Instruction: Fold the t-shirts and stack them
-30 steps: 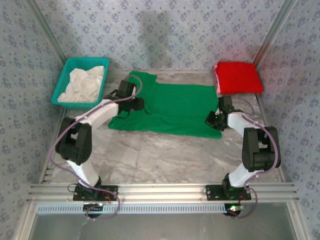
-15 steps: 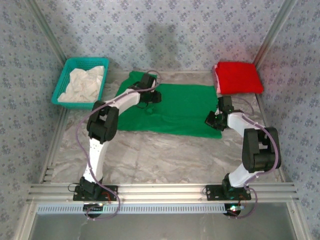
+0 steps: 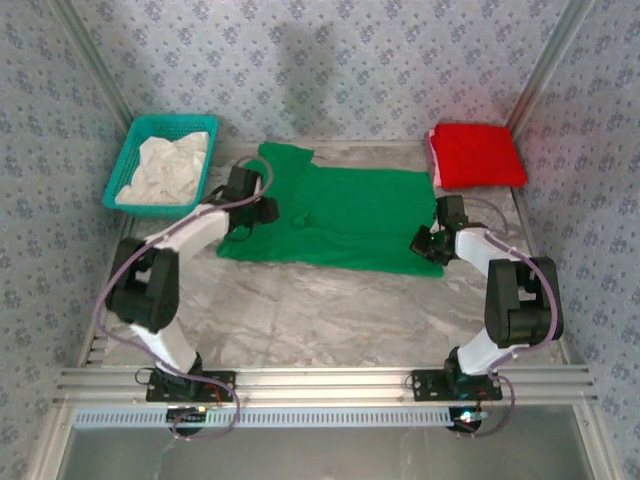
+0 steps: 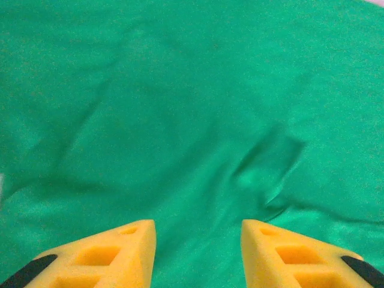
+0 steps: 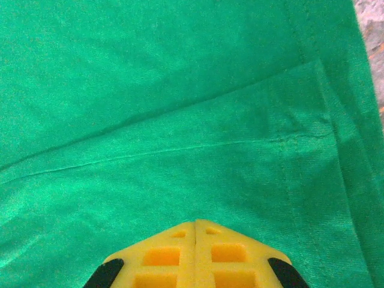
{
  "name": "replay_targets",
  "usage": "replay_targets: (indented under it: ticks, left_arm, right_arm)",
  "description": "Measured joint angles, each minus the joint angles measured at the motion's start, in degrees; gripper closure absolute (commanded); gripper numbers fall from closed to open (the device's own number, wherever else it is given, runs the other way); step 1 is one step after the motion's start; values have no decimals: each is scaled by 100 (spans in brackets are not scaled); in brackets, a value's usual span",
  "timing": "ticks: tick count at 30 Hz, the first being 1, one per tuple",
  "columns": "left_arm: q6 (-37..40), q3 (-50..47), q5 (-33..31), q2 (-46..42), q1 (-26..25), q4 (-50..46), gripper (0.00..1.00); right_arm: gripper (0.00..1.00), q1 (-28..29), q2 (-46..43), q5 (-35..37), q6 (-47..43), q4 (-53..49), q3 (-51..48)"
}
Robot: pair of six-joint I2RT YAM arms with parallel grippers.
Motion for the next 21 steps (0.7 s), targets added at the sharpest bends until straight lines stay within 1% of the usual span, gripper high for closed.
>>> replay_targets:
  ticks: [3,8,12,15,17,21]
  left_arm:
    - [-138,-697,-90,-463,68,48,65]
    - [-315,-1558,-98,-494,216,240,70]
    - [-415,-1711,-52,-175,479,404,74]
    - [-538,-1797,-9,-184,619,673,77]
    - [-649,-2074,94,-330,732,933,77]
    - [-883,-2684,308,-870,885,1082,77]
  right_arm:
    - [100,20,-7,-107,107,-11,-72]
    - [100,109,52,-94,245,-85,-236]
    - [100,79,199,-96,361,-83,-236]
    - [100,-28,168,-149,542,9,-315]
    - [100,-140,4,-157,658,74,-501]
    - [100,-365,-393,-225,802,-4,-892]
